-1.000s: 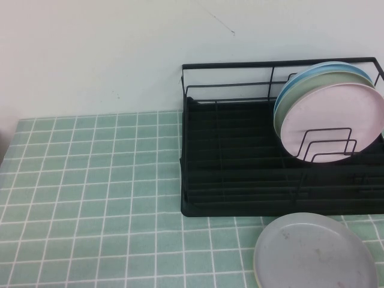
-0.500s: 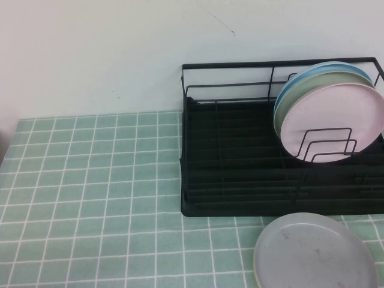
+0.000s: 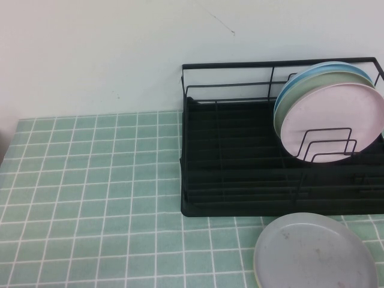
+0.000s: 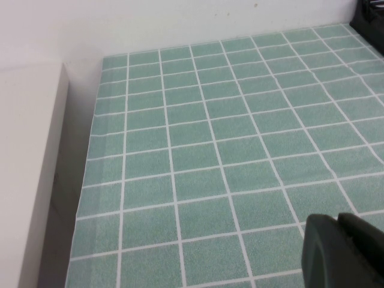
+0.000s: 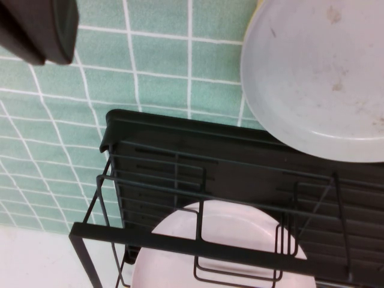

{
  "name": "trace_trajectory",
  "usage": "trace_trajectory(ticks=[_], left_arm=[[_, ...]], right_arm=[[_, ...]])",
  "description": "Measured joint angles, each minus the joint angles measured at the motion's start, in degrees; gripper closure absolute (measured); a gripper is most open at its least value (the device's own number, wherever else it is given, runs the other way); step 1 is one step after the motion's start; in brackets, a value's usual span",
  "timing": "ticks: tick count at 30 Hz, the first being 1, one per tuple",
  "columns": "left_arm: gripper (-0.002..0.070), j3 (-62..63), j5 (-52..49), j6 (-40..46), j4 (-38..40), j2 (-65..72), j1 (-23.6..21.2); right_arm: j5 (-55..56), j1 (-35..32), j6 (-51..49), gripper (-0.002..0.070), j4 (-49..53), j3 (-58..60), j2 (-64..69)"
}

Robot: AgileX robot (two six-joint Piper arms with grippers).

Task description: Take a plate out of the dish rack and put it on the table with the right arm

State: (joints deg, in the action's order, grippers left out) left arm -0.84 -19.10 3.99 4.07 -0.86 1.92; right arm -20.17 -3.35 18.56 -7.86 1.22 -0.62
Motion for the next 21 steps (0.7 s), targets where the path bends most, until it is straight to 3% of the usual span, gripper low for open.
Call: trace_trajectory(ticks=[9, 17, 21], left_arm=[[0.0678, 0.0, 0.0, 0.0, 0.0, 0.0, 0.0], [0.0678, 0.0, 0.0, 0.0, 0.0, 0.0, 0.0], [0.0679, 0.0, 0.0, 0.0, 0.0, 0.0, 0.0]], right_arm=[[0.46, 0.0, 0.0, 0.0678, -2.21, 0.0, 0.0], [9.58, 0.0, 0.0, 0.0678, -24.24, 0.38, 0.0], [13.68, 0.0, 1.27, 0.0678, -28.45, 0.38, 0.0]])
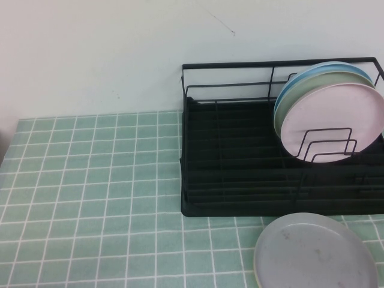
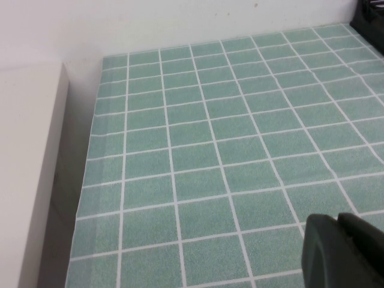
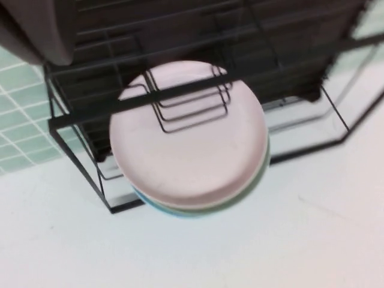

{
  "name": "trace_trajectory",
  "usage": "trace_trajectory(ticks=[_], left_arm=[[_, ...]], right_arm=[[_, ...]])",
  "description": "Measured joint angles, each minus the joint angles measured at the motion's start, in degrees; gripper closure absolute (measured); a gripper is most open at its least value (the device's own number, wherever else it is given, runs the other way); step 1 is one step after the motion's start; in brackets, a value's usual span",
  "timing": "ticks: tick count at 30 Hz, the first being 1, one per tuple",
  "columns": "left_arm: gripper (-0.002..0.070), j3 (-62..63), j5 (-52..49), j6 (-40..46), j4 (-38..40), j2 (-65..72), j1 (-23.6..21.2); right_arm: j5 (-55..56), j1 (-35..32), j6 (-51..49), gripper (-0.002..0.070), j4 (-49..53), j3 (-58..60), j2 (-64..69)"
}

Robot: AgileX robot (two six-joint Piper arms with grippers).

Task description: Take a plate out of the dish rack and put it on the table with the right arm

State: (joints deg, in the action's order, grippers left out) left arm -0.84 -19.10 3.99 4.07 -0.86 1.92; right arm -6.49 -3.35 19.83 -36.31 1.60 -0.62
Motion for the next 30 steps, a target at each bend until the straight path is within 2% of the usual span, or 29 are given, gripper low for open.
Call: trace_trajectory(ticks=[8, 12, 20, 30], left_arm=[[0.0678, 0.0, 0.0, 0.0, 0.0, 0.0, 0.0], [0.0678, 0.0, 0.0, 0.0, 0.0, 0.0, 0.0], [0.0678, 0.0, 0.0, 0.0, 0.0, 0.0, 0.0], [0.0678, 0.0, 0.0, 0.0, 0.0, 0.0, 0.0]], right_arm=[[-4.18, 0.0, -0.33, 0.0678, -10.25, -0.53, 0.96], [-10.5, 0.0, 3.14, 0.0678, -10.4, -5.86, 10.64], [-17.76, 0.0, 21.57, 0.0678, -10.07, -24.44, 38.83], [-21.11, 0.0, 44.87, 0.0678, -10.07, -45.25, 62.5]])
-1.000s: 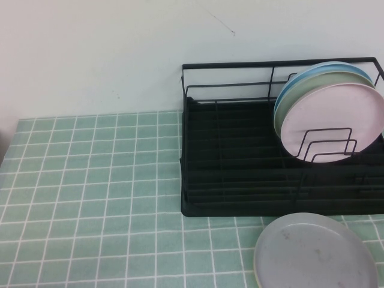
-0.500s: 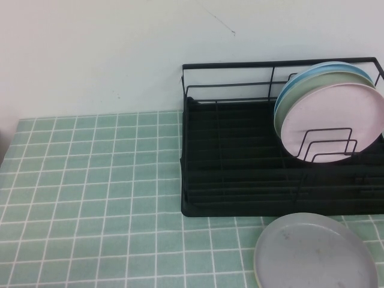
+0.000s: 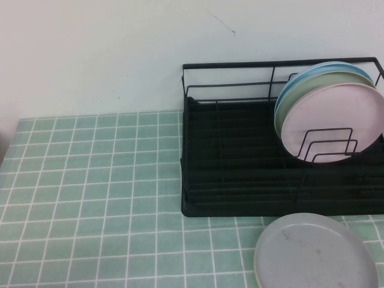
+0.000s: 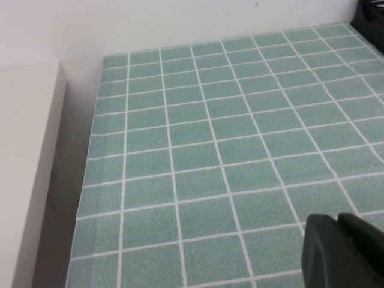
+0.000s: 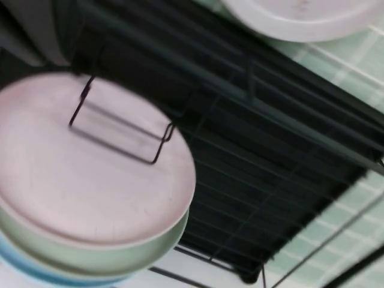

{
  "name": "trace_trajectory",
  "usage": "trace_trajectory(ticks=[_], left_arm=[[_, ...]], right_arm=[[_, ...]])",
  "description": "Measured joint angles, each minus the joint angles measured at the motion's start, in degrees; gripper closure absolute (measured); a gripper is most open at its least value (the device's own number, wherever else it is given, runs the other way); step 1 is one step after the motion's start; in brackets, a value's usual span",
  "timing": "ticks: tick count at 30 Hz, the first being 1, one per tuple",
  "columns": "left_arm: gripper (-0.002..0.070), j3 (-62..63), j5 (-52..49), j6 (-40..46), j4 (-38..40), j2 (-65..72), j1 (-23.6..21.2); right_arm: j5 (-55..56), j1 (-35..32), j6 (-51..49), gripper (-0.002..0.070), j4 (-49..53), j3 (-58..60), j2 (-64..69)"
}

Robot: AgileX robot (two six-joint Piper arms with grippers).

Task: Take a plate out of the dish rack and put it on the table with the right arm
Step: Grasp the plate from the shelf

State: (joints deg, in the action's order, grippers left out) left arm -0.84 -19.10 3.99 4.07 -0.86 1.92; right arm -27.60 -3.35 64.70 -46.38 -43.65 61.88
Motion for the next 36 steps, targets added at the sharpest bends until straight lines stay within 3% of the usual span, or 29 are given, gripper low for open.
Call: trace_trajectory(ticks=[4, 7, 12, 15, 27, 36], left_arm=[[0.0678, 0.0, 0.0, 0.0, 0.0, 0.0, 0.0], [0.0678, 0.0, 0.0, 0.0, 0.0, 0.0, 0.0], [0.0678, 0.0, 0.0, 0.0, 0.0, 0.0, 0.0], [0.0678, 0.0, 0.0, 0.0, 0.0, 0.0, 0.0], [0.0678, 0.0, 0.0, 0.0, 0.0, 0.0, 0.0], [0.0678, 0.0, 0.0, 0.0, 0.0, 0.0, 0.0]], right_arm=[[-0.52, 0.0, 8.86, 0.0659, -0.46, -4.6, 6.2], [-0.93, 0.0, 15.76, 0.0601, -2.07, -7.94, 10.79], [-3.37, 0.0, 24.26, 0.0389, -5.1, -13.85, 19.32], [-5.16, 0.0, 29.33, 0.0309, -5.47, -17.79, 23.77], [-7.8, 0.0, 48.21, 0.0274, -5.56, -27.45, 31.96], [-5.24, 0.0, 52.69, 0.0274, -5.56, -28.11, 36.29]])
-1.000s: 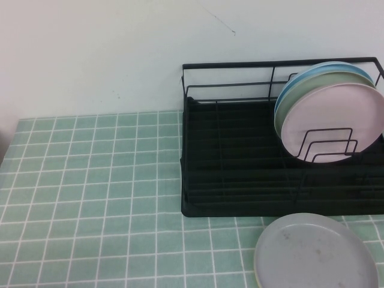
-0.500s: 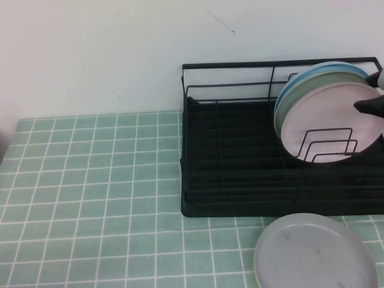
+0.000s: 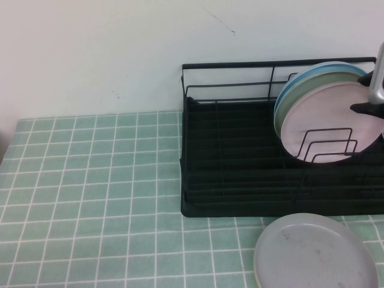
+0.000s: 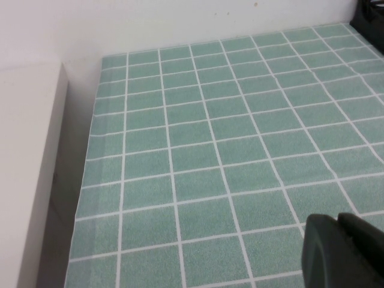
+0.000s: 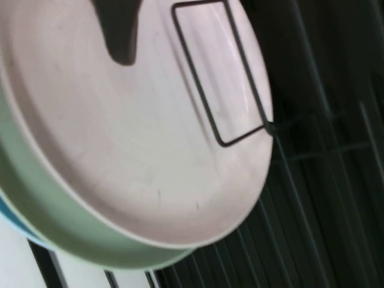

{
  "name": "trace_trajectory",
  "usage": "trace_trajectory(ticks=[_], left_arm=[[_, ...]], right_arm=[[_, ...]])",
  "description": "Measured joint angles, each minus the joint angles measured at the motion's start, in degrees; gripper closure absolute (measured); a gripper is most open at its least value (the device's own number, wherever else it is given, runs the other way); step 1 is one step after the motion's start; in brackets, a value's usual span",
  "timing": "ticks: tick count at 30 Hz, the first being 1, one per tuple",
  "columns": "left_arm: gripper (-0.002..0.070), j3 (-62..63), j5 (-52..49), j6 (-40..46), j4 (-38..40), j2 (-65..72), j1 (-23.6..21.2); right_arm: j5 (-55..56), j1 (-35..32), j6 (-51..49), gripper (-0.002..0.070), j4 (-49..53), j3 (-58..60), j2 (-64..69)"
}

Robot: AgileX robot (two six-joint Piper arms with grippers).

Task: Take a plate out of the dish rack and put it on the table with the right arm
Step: Grasp the plate from the shelf

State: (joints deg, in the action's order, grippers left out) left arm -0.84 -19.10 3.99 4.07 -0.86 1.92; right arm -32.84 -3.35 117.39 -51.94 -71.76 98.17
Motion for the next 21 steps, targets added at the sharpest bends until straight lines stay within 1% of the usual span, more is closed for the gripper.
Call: trace_trajectory(ticks=[7, 18, 21], left_arm=[[0.0678, 0.0, 0.0, 0.0, 0.0, 0.0, 0.0], [0.0678, 0.0, 0.0, 0.0, 0.0, 0.0, 0.0], [0.0678, 0.0, 0.0, 0.0, 0.0, 0.0, 0.0]], right_arm=[[2.72, 0.0, 1.4, 0.0274, -0.27, -0.35, 1.63], [4.99, 0.0, 5.89, 0.0274, -4.56, -0.68, 2.92], [5.91, 0.0, 7.26, 0.029, -5.88, -0.79, 3.13]])
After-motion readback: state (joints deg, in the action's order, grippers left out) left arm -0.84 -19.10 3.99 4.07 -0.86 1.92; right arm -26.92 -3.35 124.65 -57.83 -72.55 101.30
